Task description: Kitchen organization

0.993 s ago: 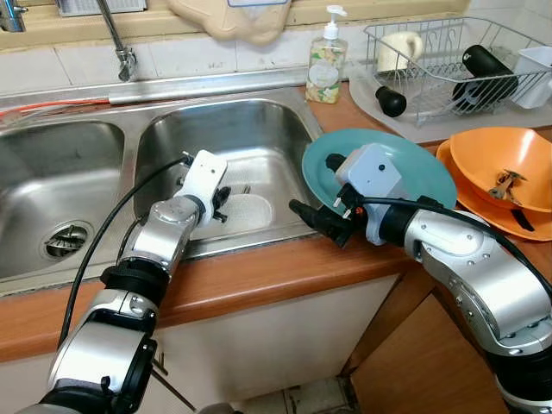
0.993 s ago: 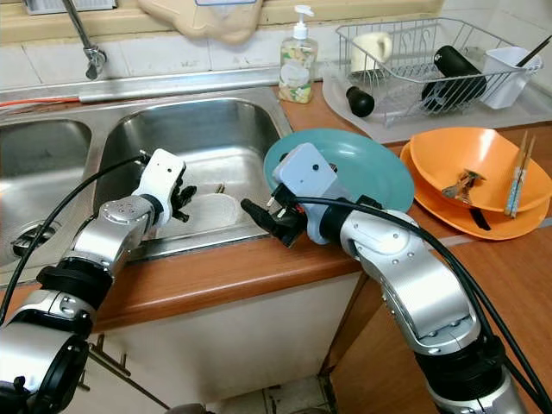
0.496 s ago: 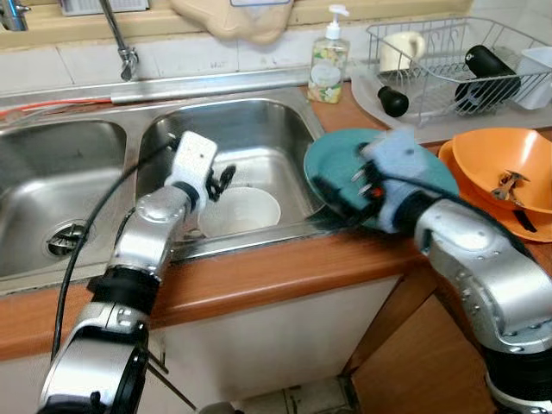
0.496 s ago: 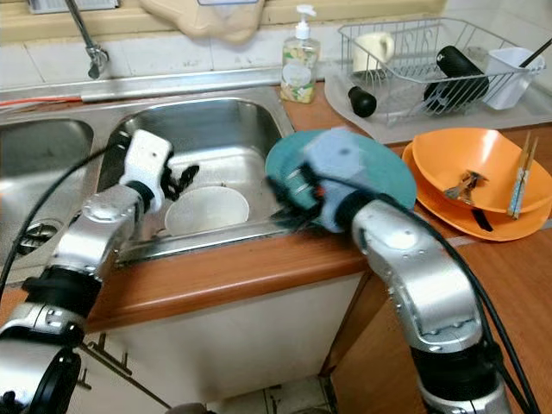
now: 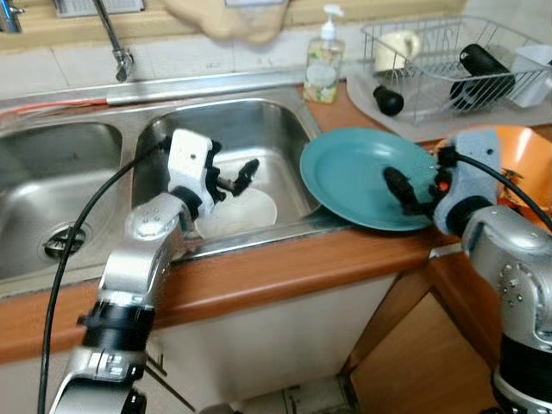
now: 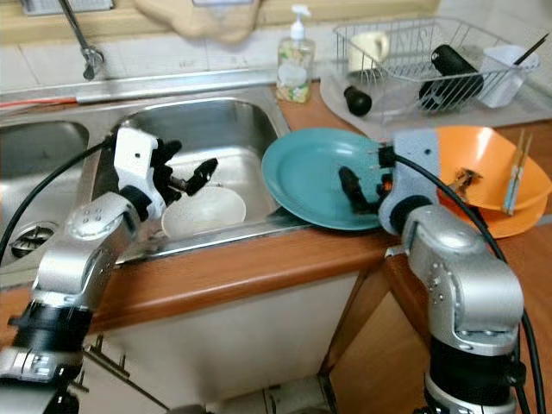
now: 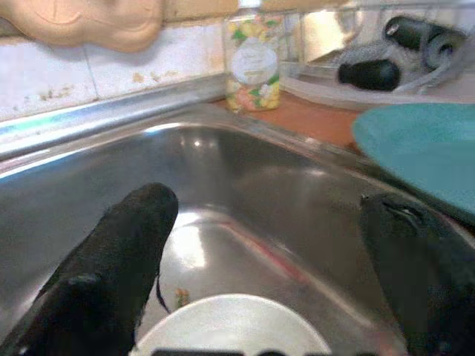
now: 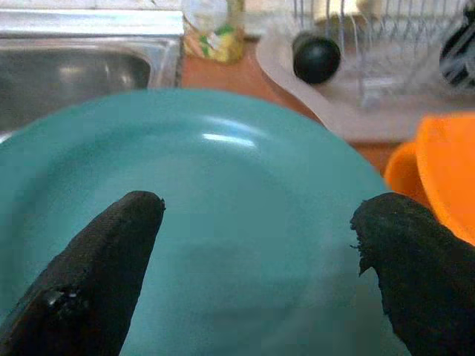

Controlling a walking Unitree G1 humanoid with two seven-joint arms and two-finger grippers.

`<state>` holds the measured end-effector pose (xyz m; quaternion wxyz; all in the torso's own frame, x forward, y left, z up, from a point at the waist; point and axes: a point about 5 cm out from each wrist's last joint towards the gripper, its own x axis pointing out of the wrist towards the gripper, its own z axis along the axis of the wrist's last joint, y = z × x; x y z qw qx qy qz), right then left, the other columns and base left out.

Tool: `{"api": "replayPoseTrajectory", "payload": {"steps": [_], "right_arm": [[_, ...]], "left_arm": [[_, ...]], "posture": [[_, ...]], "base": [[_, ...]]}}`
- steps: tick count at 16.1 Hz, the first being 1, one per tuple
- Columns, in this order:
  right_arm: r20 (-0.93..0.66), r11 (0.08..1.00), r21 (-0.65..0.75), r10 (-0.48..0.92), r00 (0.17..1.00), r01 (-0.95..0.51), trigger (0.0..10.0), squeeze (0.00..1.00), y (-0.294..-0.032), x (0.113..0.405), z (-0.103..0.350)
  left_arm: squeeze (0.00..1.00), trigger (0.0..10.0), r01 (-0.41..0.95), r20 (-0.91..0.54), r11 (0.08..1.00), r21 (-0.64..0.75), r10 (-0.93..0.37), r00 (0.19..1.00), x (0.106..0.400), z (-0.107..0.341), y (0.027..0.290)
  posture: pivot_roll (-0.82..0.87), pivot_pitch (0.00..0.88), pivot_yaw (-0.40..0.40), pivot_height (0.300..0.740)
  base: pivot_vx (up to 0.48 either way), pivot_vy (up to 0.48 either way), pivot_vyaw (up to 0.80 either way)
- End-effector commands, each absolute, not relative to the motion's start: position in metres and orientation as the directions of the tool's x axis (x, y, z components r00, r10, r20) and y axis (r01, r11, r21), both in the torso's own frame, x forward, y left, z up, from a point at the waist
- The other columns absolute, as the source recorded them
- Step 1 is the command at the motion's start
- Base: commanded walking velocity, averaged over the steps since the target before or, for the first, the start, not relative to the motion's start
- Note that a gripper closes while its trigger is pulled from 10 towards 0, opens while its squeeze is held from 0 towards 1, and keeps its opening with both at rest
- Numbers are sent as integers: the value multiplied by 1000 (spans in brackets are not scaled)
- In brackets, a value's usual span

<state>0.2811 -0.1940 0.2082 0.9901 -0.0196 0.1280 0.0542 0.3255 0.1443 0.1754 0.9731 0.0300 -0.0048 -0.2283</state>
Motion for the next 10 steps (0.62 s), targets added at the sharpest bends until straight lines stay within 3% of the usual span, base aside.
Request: {"api": "replayPoseTrajectory", "payload": {"steps": [1,2,4,5,7,8,10], "right_arm": [[-273,996,-9,80,959,-85,10000,1000,-198,277,209],[-303,998,-2,63,951,-67,10000,1000,-200,273,208],[-339,999,-5,30,940,-34,10000,1000,-204,269,205],[-355,1000,-11,5,935,-9,10000,1000,-207,267,204],[-379,1000,2,-13,925,15,10000,216,-210,265,200],[-416,999,2,-37,909,42,10000,0,-211,263,196],[-444,998,21,-50,895,67,10000,0,-212,262,193]], "left_arm": [[282,10000,440,-5,897,40,-440,898,320,177,148],[129,10000,431,-5,902,30,-431,903,316,176,150],[0,10000,431,-7,902,31,-431,903,310,176,151],[0,10000,436,-5,899,30,-436,900,307,177,151],[0,10000,474,4,881,19,-474,881,301,178,150],[0,10000,506,2,862,22,-506,862,295,180,149],[0,10000,531,2,847,32,-532,847,290,181,152]], "posture": [[-55,0,35,740],[-56,0,33,740],[-57,0,29,740],[-58,0,30,740],[-58,0,31,740],[-54,0,31,740],[-52,0,31,740]], "base": [[0,0,0],[0,0,0],[0,0,0],[0,0,0],[0,0,0],[0,0,0],[0,0,0]]}}
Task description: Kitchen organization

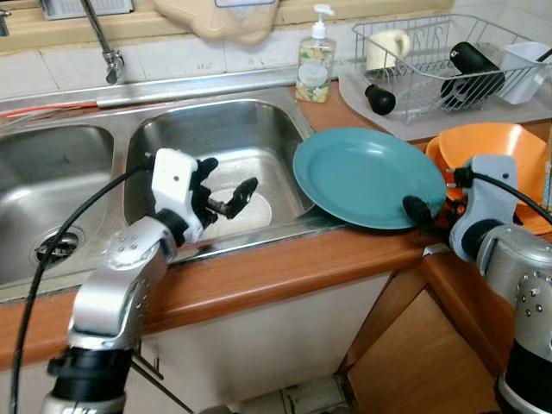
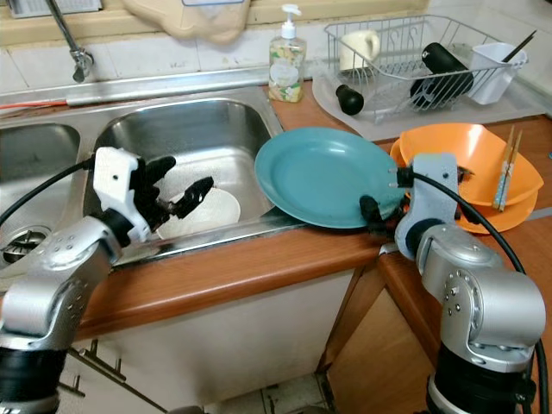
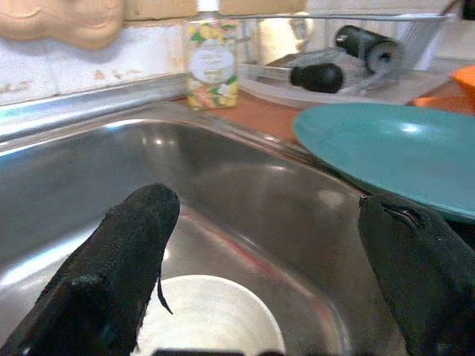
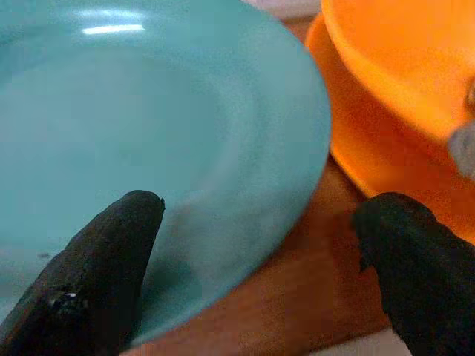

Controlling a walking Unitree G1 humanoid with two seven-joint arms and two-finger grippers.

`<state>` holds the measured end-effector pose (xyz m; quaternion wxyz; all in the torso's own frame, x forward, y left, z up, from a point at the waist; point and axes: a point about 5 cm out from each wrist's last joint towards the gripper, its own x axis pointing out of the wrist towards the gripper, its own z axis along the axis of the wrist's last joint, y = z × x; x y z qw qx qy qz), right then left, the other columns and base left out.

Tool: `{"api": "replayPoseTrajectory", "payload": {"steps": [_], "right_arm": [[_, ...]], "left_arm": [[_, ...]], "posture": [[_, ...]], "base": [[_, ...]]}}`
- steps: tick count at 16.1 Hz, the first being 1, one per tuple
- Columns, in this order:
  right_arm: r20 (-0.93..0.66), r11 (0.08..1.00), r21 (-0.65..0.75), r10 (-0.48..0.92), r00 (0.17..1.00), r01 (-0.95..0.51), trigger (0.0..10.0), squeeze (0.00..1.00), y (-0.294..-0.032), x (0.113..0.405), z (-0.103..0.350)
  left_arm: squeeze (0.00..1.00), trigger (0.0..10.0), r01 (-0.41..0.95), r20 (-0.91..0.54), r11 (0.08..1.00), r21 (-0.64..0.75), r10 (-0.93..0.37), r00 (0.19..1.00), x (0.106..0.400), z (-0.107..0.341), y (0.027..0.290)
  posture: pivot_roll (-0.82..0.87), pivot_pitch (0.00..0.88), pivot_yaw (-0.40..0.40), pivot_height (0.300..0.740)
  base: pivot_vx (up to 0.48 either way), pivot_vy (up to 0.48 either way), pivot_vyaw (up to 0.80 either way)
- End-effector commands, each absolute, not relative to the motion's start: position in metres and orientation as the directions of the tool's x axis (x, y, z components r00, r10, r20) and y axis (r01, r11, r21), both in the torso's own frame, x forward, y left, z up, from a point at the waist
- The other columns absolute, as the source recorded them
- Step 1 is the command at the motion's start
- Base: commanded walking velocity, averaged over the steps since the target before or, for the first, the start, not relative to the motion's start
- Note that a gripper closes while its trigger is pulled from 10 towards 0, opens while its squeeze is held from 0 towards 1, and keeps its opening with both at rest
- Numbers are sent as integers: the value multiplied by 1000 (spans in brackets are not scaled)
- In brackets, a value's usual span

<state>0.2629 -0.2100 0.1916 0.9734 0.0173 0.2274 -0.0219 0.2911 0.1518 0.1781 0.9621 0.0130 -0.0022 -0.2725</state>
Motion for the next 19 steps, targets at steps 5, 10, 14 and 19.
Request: {"api": "replayPoseTrajectory", "payload": {"steps": [5,10,14,19], "right_arm": [[-431,977,201,18,902,77,10000,0,-205,268,188],[-423,935,352,127,897,33,10000,0,-194,274,180],[-413,913,406,205,887,-22,2627,0,-186,280,174],[-416,908,416,236,878,-47,1451,0,-182,288,170]], "left_arm": [[0,10000,566,-2,824,43,-566,824,277,185,171],[0,10000,593,-11,805,25,-593,805,275,183,169],[0,10000,636,-26,769,-56,-638,769,277,176,158],[0,10000,582,-38,745,-327,-626,779,306,159,145]], "posture": [[-37,0,23,740],[-29,0,22,740],[-27,0,16,740],[-23,0,4,740]], "base": [[0,0,0],[0,0,0],[0,0,0],[0,0,0]]}}
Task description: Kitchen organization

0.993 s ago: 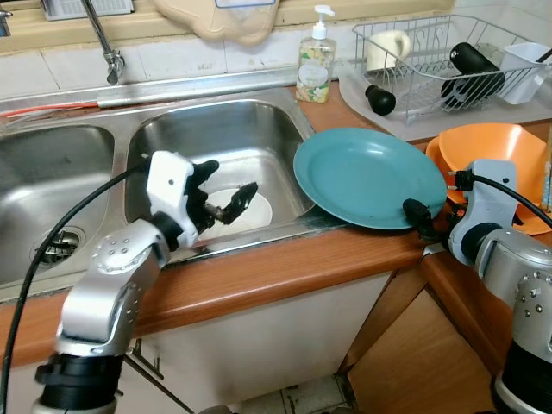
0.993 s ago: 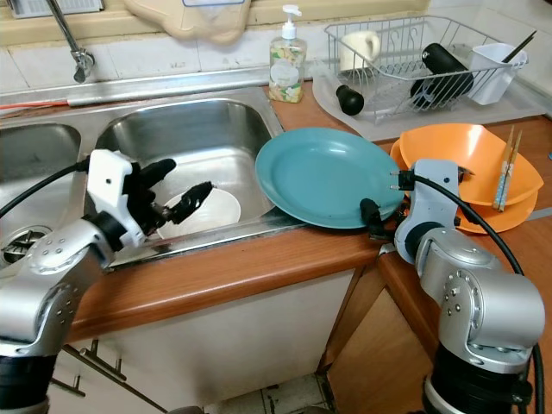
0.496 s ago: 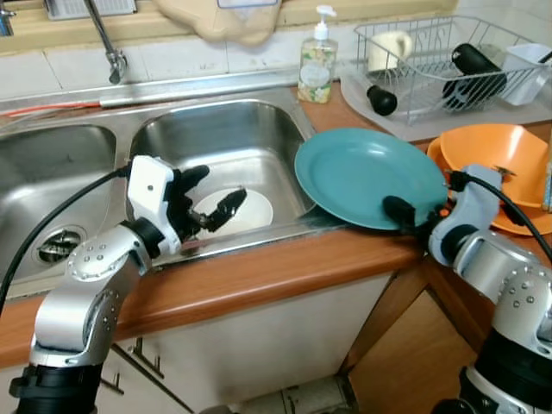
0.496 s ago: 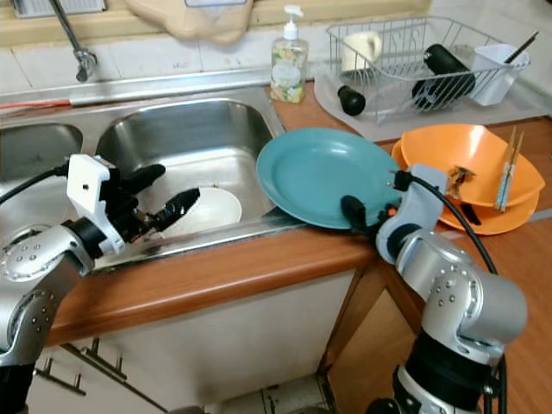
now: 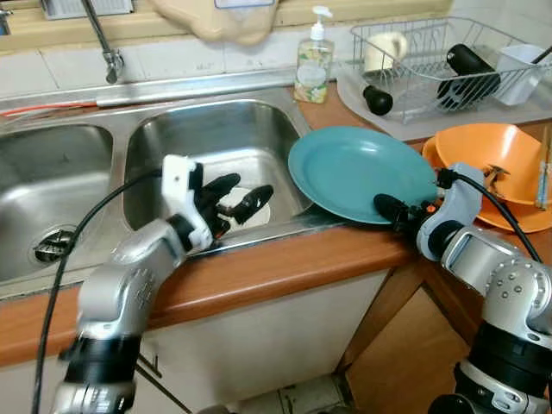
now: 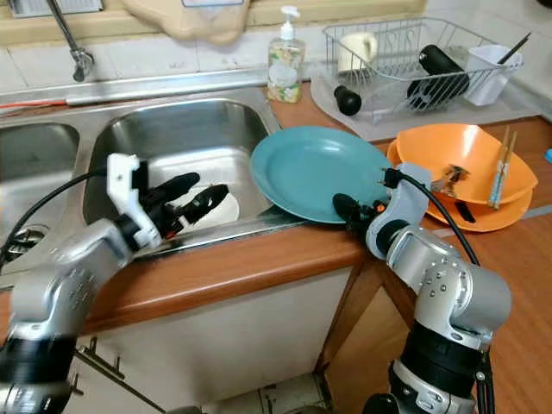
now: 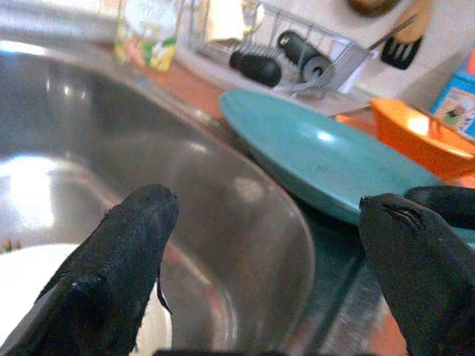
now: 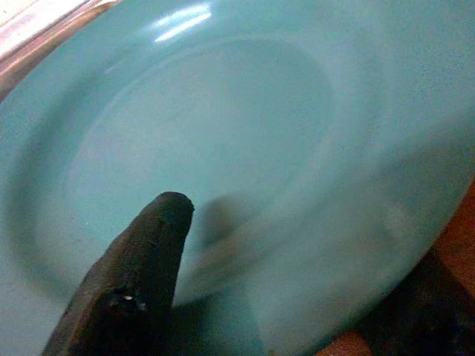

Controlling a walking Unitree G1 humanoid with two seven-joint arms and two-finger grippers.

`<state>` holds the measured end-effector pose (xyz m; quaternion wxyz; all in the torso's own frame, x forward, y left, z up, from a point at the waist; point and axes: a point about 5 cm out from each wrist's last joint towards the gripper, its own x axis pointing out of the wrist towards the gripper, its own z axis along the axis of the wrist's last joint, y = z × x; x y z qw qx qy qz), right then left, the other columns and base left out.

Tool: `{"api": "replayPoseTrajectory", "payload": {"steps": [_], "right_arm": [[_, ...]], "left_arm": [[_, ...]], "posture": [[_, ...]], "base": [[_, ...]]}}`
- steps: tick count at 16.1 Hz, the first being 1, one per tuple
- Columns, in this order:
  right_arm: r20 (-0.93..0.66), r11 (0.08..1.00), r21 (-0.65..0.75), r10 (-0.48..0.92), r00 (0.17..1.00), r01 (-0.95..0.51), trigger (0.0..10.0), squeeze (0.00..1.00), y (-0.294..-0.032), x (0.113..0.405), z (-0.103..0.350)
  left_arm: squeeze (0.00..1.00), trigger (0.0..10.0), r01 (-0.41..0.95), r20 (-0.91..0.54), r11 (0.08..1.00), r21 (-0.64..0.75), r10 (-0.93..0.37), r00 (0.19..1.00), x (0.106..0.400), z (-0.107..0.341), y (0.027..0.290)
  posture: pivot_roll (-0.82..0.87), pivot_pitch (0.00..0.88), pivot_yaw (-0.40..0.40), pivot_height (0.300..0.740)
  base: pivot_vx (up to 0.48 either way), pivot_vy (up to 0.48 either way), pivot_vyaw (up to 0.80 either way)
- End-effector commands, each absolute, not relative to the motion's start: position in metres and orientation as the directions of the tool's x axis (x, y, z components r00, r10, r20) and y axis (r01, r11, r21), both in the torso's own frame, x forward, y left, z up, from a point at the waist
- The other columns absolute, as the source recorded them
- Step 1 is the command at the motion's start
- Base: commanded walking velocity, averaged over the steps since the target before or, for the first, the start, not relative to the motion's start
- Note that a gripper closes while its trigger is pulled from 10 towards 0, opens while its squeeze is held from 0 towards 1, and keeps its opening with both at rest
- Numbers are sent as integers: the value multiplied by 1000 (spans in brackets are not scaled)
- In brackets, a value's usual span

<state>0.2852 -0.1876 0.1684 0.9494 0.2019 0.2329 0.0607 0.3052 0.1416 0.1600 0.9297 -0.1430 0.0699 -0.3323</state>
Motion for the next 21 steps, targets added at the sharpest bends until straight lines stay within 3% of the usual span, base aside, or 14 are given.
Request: {"api": "replayPoseTrajectory", "payload": {"steps": [1,5,8,12,16,17,18,19,21], "right_arm": [[-412,908,415,239,879,-52,1098,0,-182,289,170],[-395,905,423,233,889,-49,39,0,-183,290,171],[-390,908,416,232,891,-54,0,0,-183,291,171],[-379,907,417,236,895,-63,0,0,-182,291,172],[-353,905,416,249,902,-87,0,0,-180,292,176],[-344,904,417,254,904,-95,0,0,-179,293,177],[-333,903,416,260,906,-106,0,0,-178,294,179],[-326,903,416,260,909,-109,0,0,-178,294,179],[-298,900,416,266,917,-126,0,0,-177,296,184]], "left_arm": [[0,10000,580,-48,733,-355,-634,772,311,157,141],[0,10000,590,-58,679,-437,-675,735,328,153,124],[0,10000,571,0,608,-552,-685,729,343,157,112],[0,10000,533,-79,596,-600,-708,702,352,144,100],[0,10000,522,-56,552,-651,-720,692,358,144,92],[0,6235,525,-46,546,-653,-720,692,360,145,90],[0,1216,535,-8,536,-653,-711,703,362,148,90],[0,0,534,11,529,-660,-704,710,363,150,91],[0,0,543,61,513,-665,-688,723,363,157,95]], "posture": [[-27,0,12,740],[-32,0,19,740],[-38,0,28,740],[-44,0,33,740],[-46,0,34,740],[-45,0,35,740],[-45,0,37,740],[-45,0,38,740],[-46,0,40,740]], "base": [[0,0,0],[0,0,0],[0,0,0],[0,0,0],[0,0,0],[0,0,0],[0,0,0],[0,0,0],[0,0,0]]}}
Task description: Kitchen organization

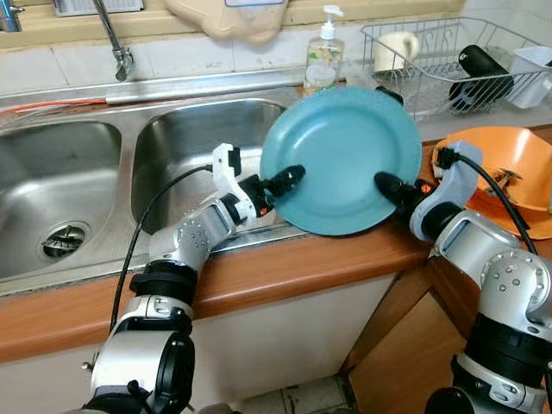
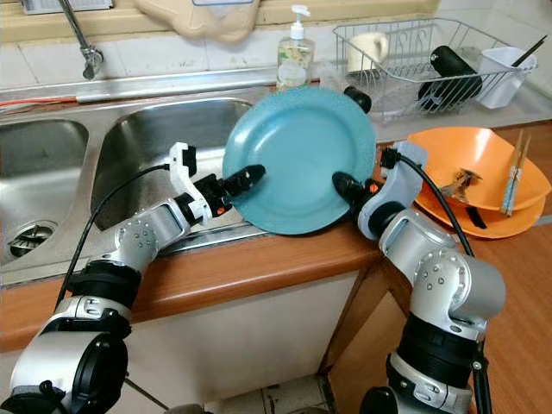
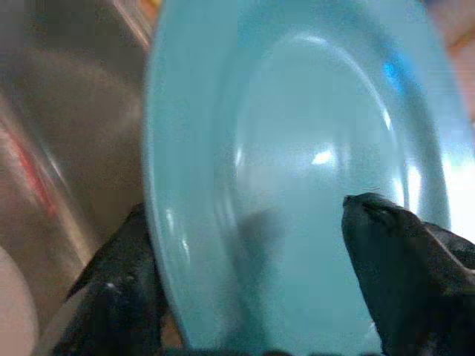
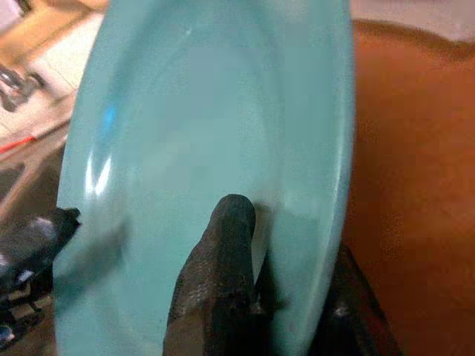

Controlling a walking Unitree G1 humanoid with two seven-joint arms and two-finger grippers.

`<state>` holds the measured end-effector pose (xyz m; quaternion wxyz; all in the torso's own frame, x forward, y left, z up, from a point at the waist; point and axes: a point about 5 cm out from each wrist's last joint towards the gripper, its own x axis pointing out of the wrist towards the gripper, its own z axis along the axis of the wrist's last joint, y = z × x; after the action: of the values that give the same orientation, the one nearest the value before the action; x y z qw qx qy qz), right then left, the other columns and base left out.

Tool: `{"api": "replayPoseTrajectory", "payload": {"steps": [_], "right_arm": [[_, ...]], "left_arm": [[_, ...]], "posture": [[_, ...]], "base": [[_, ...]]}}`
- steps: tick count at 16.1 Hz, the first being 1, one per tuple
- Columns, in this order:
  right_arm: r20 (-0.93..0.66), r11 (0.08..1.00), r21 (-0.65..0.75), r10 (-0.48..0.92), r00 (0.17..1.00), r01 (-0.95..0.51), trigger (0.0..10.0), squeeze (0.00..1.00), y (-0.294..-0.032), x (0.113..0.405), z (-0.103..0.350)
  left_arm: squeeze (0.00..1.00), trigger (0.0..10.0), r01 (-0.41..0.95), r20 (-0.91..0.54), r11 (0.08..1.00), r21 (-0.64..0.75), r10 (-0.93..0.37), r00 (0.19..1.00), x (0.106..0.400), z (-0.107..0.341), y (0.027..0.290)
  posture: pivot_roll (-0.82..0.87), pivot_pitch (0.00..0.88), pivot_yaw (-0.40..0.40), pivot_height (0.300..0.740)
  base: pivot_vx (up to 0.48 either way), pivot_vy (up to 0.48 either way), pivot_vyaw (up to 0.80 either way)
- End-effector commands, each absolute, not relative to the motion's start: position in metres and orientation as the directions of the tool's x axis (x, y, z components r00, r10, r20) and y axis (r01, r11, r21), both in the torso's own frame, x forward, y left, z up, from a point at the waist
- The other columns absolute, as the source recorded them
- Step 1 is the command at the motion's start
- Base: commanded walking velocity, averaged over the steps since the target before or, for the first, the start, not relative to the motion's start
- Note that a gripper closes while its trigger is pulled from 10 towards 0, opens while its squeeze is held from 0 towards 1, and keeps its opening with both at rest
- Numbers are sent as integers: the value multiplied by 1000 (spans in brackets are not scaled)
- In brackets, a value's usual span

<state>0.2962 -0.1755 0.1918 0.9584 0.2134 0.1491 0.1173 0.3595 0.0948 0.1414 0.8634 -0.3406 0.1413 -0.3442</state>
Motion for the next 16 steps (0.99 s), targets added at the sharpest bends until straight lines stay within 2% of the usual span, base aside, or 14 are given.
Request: {"api": "replayPoseTrajectory", "payload": {"steps": [1,10,13,16], "right_arm": [[-277,898,417,274,921,-142,39,0,-176,297,187],[-125,858,438,354,927,-269,1961,0,-162,305,208],[-99,851,439,366,925,-290,2941,0,-159,306,211],[-87,844,442,378,922,-304,2980,0,-156,306,211]], "left_arm": [[0,0,561,94,501,-659,-685,722,362,162,97],[0,0,634,289,424,-647,-633,718,344,189,124],[0,0,640,333,446,-626,-589,736,335,202,134],[0,0,637,339,464,-615,-574,746,329,207,135]], "posture": [[-43,0,40,740],[-26,0,28,740],[-22,0,27,740],[-17,0,27,740]], "base": [[0,0,0],[0,0,0],[0,0,0],[0,0,0]]}}
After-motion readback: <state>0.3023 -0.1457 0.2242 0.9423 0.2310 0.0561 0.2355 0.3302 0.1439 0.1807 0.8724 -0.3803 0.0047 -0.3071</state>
